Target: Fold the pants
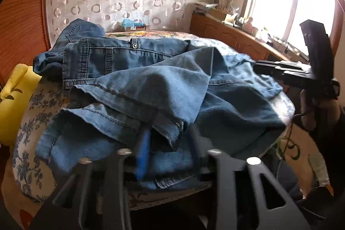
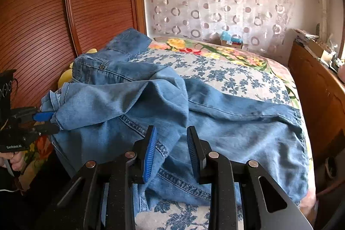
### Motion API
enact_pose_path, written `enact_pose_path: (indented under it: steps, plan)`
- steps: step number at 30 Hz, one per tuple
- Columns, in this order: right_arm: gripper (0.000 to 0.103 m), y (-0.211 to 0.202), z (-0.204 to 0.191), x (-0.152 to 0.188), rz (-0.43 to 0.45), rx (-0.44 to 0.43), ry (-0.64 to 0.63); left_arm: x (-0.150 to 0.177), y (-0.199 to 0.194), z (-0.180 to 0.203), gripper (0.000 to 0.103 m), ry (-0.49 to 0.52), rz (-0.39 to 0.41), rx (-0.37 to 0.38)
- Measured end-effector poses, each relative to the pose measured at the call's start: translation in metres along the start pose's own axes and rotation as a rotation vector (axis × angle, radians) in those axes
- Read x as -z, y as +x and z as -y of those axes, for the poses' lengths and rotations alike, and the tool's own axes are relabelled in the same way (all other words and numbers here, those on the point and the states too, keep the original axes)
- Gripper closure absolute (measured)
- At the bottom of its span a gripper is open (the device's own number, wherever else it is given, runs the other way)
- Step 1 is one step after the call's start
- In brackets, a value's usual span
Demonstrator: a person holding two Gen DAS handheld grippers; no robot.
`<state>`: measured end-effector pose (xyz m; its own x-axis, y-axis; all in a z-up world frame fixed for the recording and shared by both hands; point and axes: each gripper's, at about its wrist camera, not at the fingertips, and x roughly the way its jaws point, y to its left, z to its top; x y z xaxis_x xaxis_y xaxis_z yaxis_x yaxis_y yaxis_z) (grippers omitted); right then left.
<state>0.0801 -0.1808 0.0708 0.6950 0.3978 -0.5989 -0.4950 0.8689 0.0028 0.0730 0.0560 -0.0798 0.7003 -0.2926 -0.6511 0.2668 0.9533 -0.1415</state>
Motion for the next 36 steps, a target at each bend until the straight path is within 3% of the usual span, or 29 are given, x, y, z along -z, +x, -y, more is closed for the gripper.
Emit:
enact_pose_path:
  steps: [3,10,13,17,19,22,24,25,36]
  plan:
    - [0.073,0.000,0.004,0.003,0.004,-0.001,0.012,-0.012,-0.006,0.003,0.098,0.028,0.039,-0.016]
    - [0.073,0.001,0.011,0.005,0.006,-0.008,0.029,-0.076,-0.039,-0.022,0.100,0.026,0.181,-0.097]
    - [0.073,-0.001,0.007,0.003,0.012,-0.018,0.022,-0.097,-0.038,-0.039,0.100,0.021,0.196,-0.139]
    - [0.073,0.001,0.002,0.000,0.014,-0.035,0.014,-0.117,-0.019,-0.063,0.099,0.007,0.150,-0.193]
    - [0.073,0.003,-0.001,0.000,0.012,-0.043,0.009,-0.117,-0.004,-0.071,0.096,-0.005,0.094,-0.195]
    - [0.073,0.006,-0.004,0.002,0.008,-0.057,0.002,-0.109,0.004,-0.074,0.079,-0.008,0.072,-0.183]
    - [0.073,0.009,-0.004,0.003,0.003,-0.060,-0.005,-0.103,0.003,-0.074,0.061,-0.017,0.073,-0.156]
    - [0.073,0.010,-0.004,0.003,0.001,-0.059,-0.006,-0.098,0.001,-0.074,0.058,-0.023,0.077,-0.144]
    - [0.073,0.014,-0.008,-0.003,0.000,-0.089,-0.015,-0.069,0.020,-0.074,0.058,-0.008,0.036,-0.158]
